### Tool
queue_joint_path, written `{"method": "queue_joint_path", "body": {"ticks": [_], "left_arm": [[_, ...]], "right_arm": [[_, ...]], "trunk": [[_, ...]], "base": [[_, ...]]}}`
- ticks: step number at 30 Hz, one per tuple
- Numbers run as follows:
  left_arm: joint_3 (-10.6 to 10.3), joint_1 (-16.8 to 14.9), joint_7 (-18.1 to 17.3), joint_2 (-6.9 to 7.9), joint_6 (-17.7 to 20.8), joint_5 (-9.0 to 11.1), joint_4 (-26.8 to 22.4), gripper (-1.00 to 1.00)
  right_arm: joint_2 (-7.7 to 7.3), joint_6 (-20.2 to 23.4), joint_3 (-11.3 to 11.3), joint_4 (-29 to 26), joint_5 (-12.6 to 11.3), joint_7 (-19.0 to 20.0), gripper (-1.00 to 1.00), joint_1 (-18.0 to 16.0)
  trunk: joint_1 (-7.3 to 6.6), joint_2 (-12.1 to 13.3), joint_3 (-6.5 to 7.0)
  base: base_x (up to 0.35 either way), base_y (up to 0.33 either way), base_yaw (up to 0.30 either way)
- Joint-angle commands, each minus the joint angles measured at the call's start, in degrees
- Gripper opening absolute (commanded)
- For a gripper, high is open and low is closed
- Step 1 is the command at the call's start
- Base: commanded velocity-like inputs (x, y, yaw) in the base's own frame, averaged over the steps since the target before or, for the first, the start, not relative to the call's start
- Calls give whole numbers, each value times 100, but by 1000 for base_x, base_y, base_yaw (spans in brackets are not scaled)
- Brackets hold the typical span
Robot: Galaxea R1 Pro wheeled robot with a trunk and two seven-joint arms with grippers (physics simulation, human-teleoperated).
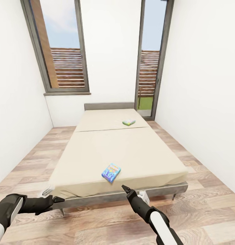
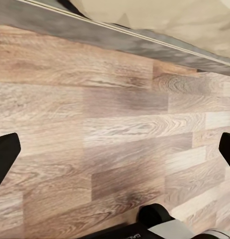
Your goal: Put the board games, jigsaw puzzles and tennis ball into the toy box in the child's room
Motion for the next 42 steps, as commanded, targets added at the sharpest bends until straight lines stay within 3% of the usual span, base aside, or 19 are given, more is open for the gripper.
{"method": "queue_joint_path", "body": {"ticks": [1,16,34,42], "left_arm": [[30,-5,-38,-4,39,-39,-3,100],[30,-5,-38,-4,39,-47,-3,100],[30,-5,-47,2,39,-32,-3,100],[30,-5,-348,5,39,-54,-3,100]], "right_arm": [[0,15,-2,-4,-34,-12,100,-4],[5,18,10,-4,-30,-6,100,-6],[0,21,1,-4,-37,-8,100,-4],[-3,28,-5,-4,-41,15,100,-6]], "trunk": [[22,-44,-24],[351,-646,-293],[351,-646,-293],[351,-646,-293]], "base": [[0,0,0],[0,0,0],[15,24,0],[59,83,0]]}}
